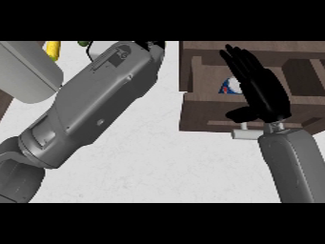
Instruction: Pick up the can, place it into the drawer and close the drawer
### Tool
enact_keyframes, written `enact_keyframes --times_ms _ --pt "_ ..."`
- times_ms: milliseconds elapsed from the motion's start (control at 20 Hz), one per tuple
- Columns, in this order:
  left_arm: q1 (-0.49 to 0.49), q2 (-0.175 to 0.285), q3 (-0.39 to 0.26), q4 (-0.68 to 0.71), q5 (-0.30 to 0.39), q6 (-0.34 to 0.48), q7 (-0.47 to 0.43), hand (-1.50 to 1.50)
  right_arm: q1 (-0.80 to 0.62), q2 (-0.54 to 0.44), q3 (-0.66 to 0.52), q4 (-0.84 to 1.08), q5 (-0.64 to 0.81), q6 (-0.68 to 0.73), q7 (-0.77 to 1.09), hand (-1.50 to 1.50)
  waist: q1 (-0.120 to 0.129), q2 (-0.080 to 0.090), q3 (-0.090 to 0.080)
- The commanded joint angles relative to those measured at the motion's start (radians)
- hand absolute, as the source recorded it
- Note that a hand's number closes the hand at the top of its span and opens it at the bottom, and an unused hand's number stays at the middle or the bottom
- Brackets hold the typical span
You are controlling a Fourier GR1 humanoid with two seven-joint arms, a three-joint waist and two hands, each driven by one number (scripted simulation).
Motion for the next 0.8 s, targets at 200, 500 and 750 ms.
enact_keyframes --times_ms 200,500,750 --pt "0.051 0.110 -0.002 -0.132 -0.050 0.006 0.089 -1.50 -0.140 0.034 -0.029 0.398 0.111 -0.234 -0.018 -1.50 0.006 0.002 0.001" --pt "0.127 0.176 0.011 -0.214 -0.074 -0.015 0.097 -1.50 -0.244 0.033 -0.074 0.653 0.186 -0.417 0.005 -1.50 0.020 0.010 0.001" --pt "0.153 0.231 0.026 -0.289 -0.075 -0.034 0.155 -1.50 -0.315 0.025 -0.112 0.791 0.189 -0.525 -0.031 -1.50 0.023 0.010 0.002"
